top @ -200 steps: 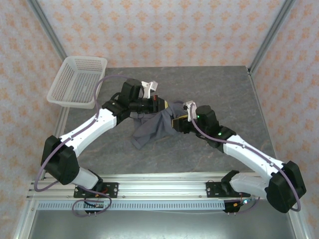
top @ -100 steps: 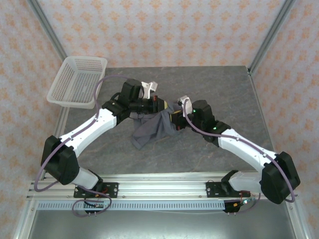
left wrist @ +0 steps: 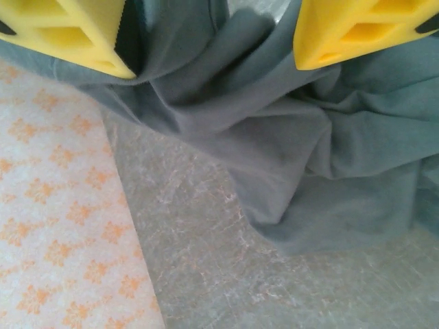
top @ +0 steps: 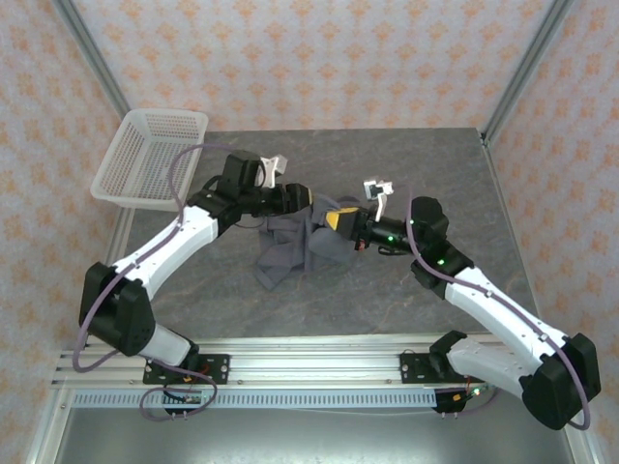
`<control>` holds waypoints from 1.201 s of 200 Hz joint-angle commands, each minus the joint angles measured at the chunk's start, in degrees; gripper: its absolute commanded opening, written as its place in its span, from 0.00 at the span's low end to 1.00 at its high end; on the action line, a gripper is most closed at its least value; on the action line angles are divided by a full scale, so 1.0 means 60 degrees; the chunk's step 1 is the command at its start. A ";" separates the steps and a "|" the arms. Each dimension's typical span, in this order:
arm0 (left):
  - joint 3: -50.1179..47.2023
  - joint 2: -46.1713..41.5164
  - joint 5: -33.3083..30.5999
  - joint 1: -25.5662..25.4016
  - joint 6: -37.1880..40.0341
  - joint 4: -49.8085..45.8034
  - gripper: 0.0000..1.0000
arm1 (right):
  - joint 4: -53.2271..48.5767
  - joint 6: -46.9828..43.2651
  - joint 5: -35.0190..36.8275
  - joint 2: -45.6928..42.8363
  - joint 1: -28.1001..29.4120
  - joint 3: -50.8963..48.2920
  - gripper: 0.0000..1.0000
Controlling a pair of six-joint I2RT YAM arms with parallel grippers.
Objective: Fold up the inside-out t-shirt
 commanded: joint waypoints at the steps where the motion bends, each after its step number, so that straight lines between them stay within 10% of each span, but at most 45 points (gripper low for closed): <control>1: -0.0137 -0.1545 -0.1066 0.0065 0.0729 -0.0753 0.63 | 0.0818 0.0269 -0.0389 0.0046 -0.0211 -0.0223 0.00; 72: -0.0809 -0.2769 -0.2870 -0.2644 0.6083 -0.1815 0.61 | 0.0546 0.0118 -0.0727 0.0319 -0.0347 0.0055 0.00; 111: -0.0988 -0.2022 -0.5563 -0.3028 0.6511 -0.0519 0.52 | 0.0518 0.0220 -0.0747 0.0211 -0.0347 0.0123 0.00; 159: -0.0480 -0.1063 -0.2521 -0.3028 0.7021 -0.0006 0.61 | 0.0386 0.0165 -0.0814 0.0173 -0.0346 0.0193 0.00; 209: -0.0337 -0.0507 -0.3258 -0.3073 0.6701 0.0250 0.73 | 0.0342 0.0186 -0.0852 0.0265 -0.0345 0.0314 0.00; 240: -0.0283 -0.0683 -0.4255 -0.3073 0.6247 0.0588 0.38 | 0.0038 0.0009 -0.0688 0.0178 -0.0361 0.0303 0.00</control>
